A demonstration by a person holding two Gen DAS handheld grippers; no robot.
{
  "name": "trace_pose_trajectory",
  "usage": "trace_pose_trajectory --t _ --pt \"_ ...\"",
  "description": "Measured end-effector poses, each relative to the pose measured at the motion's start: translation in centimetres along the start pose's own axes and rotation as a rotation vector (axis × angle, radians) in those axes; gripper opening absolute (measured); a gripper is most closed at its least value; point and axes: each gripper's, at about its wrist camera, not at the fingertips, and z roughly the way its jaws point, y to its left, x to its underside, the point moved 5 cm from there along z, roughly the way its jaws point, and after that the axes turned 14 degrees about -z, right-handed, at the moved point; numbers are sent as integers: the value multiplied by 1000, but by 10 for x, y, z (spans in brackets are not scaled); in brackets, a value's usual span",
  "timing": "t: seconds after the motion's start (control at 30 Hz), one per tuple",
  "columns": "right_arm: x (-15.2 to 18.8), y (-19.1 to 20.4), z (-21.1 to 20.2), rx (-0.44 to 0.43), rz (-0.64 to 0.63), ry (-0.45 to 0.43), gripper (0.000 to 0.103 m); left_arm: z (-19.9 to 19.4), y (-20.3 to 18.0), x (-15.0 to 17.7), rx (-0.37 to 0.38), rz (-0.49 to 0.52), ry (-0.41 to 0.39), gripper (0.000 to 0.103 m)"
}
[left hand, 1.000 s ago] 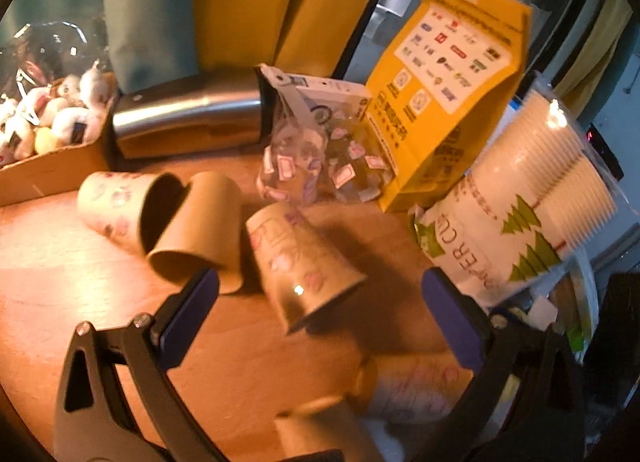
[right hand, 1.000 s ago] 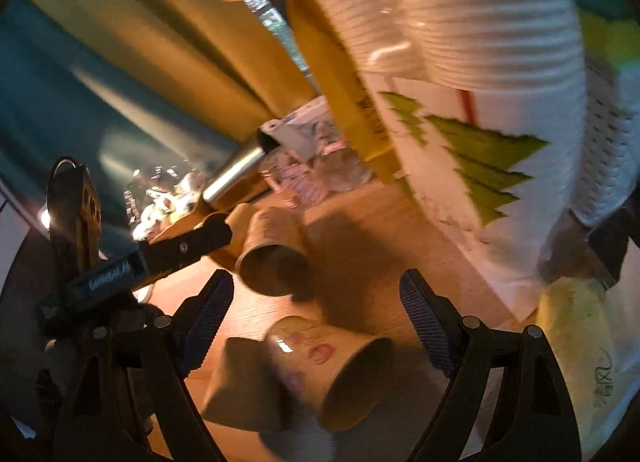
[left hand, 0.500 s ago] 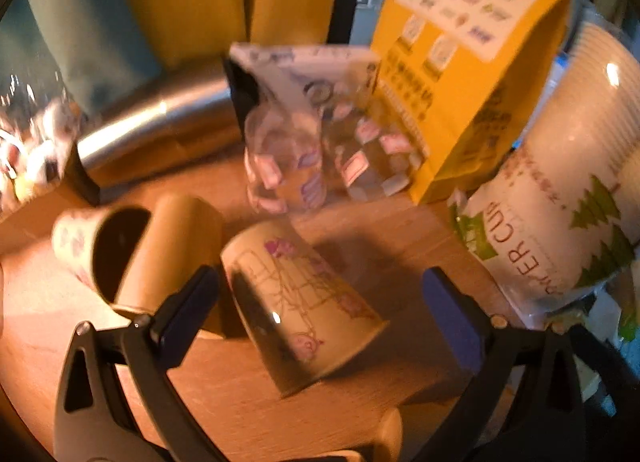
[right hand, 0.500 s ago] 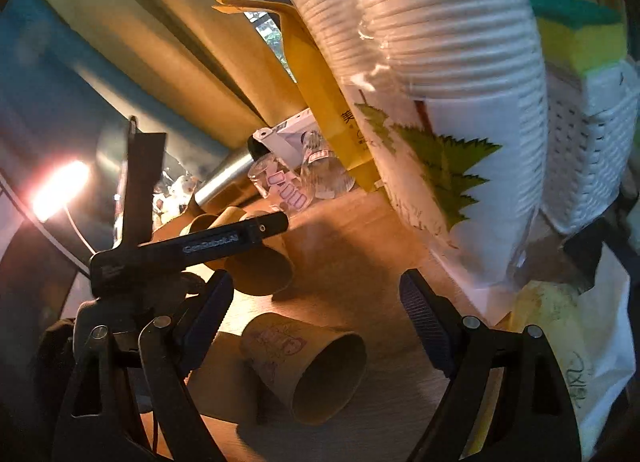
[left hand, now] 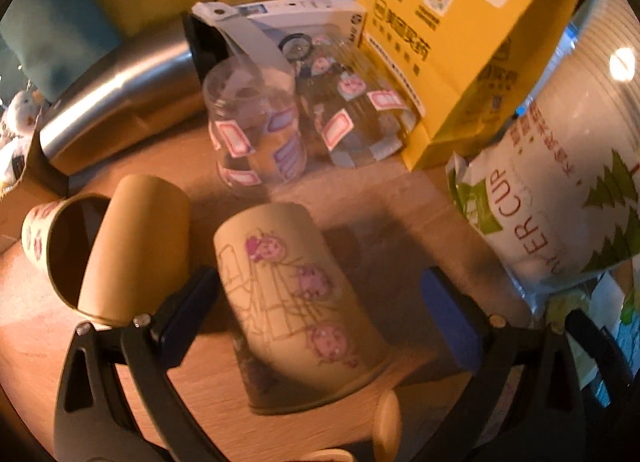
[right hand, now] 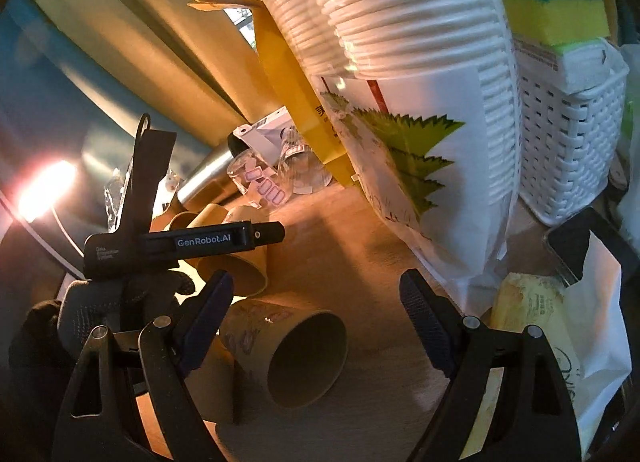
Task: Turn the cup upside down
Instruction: 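Close the left gripper around the body of the drawn cup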
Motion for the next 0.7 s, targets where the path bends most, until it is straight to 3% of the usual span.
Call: trace_pose_trajectory --t 0.07,0.2,0.43,0.7 --pt "1 0 1 -4 1 2 87 1 0 0 -5 19 10 85" --pt "3 2 4 -9 2 0 87 0 -3 9 -2 37 28 68" --pt "4 1 -2 -13 5 -17 87 -18 -11 19 56 67 10 66" --pt "7 12 -22 -12 -17 -76 87 -92 -17 36 152 118 -138 66"
